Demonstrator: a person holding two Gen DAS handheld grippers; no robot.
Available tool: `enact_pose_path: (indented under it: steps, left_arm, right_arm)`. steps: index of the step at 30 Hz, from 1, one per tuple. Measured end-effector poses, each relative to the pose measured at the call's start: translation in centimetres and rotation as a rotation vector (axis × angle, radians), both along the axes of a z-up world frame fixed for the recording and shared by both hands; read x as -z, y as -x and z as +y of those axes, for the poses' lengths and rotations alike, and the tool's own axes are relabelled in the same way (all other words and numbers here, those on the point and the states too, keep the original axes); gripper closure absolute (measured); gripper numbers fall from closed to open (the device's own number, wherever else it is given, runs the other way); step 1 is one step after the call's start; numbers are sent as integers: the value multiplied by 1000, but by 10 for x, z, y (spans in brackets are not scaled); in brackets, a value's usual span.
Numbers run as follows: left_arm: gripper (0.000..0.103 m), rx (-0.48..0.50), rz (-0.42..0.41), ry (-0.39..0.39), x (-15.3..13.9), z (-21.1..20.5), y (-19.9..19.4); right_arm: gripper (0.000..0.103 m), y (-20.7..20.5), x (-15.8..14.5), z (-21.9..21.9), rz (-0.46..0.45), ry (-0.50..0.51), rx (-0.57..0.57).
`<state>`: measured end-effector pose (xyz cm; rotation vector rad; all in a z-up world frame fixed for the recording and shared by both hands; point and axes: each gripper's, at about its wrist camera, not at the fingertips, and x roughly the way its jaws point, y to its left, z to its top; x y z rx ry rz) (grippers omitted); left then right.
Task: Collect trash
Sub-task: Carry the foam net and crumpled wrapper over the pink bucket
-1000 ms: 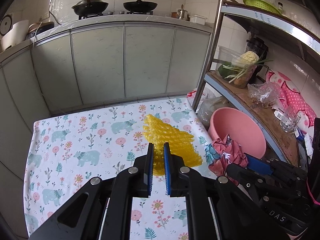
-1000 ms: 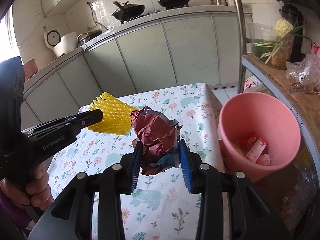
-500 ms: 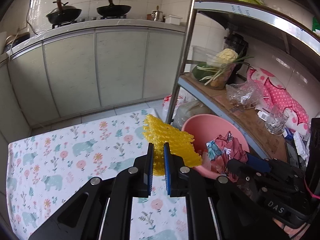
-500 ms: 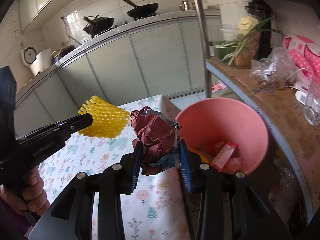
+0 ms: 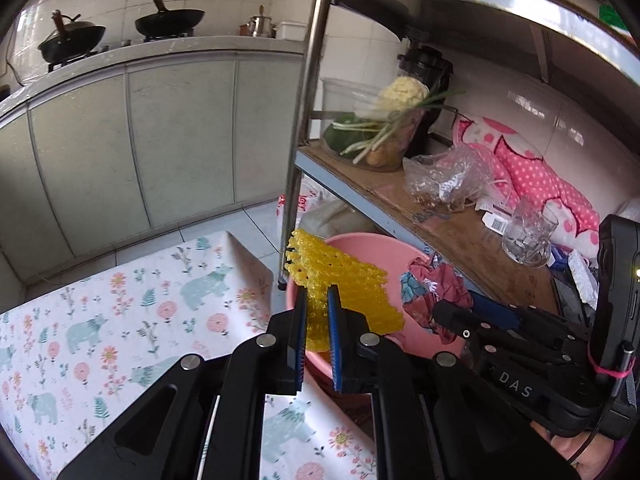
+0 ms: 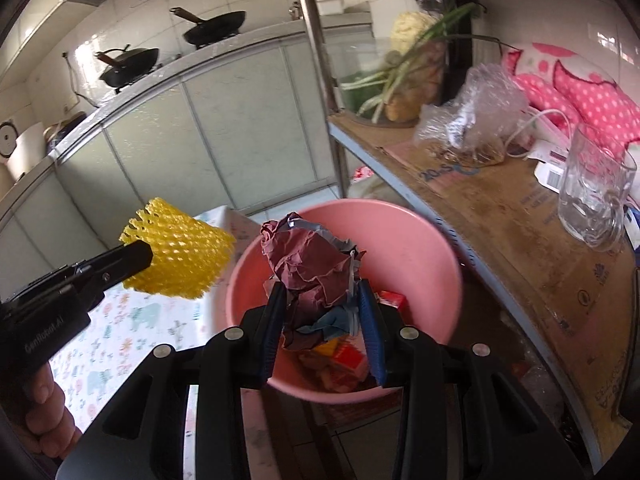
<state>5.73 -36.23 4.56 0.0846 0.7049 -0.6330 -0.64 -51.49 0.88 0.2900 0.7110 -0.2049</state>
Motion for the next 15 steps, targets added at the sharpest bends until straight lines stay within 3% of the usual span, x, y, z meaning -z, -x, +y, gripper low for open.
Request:
enact_pose_path:
  steps: [15]
  left_arm:
    - [94,51,77,-99,60,-47,-24]
  right_arm:
    - [66,-27,34,-18,82,-4,41]
